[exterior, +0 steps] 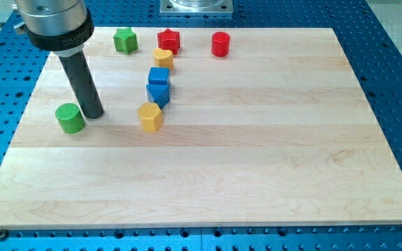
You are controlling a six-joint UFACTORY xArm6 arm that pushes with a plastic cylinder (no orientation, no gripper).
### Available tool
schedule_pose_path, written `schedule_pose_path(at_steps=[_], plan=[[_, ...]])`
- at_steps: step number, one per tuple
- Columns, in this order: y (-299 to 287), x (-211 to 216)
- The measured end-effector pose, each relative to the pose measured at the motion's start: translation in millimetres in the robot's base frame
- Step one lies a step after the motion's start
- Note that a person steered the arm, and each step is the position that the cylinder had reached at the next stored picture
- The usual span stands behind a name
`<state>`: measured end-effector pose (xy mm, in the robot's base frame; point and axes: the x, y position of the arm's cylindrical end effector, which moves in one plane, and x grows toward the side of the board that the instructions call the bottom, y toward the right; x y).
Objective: Slide the green circle towards the top left corner
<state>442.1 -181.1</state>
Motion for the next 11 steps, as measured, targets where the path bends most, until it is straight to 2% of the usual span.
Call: schedule_pose_path(at_steps=[1, 2, 4, 5, 7, 8, 9, 10, 11], plan=[[-1.5, 55.3], [-37.4, 53.9], [-57.4, -62.5], [-54.8, -38.8], [-30.6, -123.3], [-30.6, -128.9], [-5.6, -112.1], [29.7, -134.8], [8.9, -156.3]])
